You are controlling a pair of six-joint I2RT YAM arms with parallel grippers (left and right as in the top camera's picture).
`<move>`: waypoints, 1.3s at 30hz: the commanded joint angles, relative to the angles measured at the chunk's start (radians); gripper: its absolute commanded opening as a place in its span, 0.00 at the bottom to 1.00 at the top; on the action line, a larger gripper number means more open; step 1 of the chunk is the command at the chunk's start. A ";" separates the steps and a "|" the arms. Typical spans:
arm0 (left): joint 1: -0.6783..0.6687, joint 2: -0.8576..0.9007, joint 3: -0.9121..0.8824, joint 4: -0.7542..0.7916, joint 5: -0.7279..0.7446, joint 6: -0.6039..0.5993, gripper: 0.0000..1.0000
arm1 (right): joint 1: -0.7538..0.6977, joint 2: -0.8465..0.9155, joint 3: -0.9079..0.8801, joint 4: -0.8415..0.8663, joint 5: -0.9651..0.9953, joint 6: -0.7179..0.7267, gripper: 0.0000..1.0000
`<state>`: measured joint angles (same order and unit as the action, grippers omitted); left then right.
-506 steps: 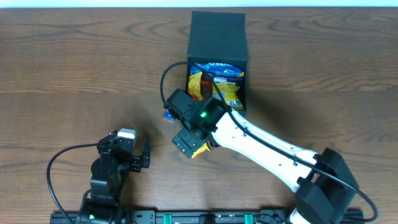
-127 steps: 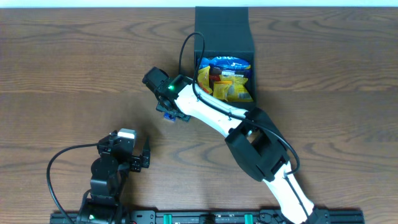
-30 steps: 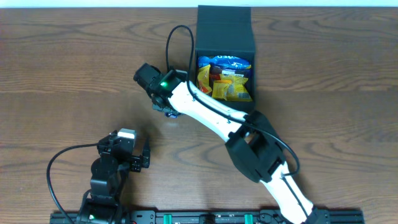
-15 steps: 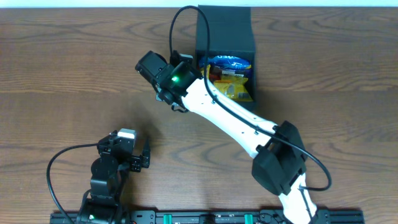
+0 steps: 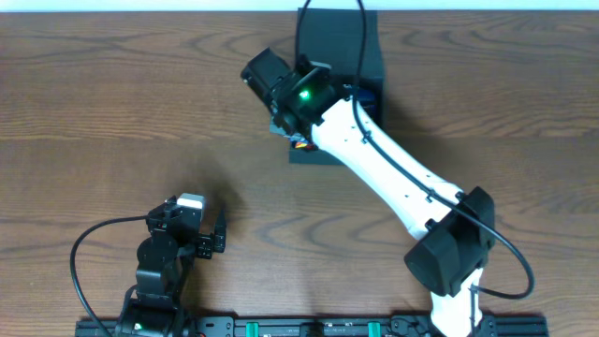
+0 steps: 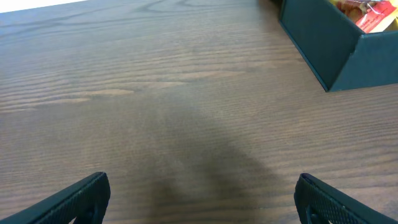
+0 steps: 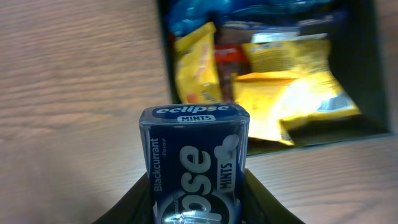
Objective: Pack container
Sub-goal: 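Lift the Eclipse tin and carry it over the black box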
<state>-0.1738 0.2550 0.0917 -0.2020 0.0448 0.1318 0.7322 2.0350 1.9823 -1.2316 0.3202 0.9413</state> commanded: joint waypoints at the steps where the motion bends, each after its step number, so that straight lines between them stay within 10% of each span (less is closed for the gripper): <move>1: 0.003 -0.008 -0.029 -0.008 -0.011 0.011 0.95 | -0.031 -0.033 0.018 -0.022 0.034 -0.029 0.29; 39: 0.003 -0.008 -0.029 -0.008 -0.011 0.011 0.95 | -0.267 -0.072 -0.400 0.201 0.046 -0.209 0.31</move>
<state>-0.1738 0.2550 0.0917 -0.2020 0.0448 0.1322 0.4683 1.9797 1.5871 -1.0397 0.3550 0.7963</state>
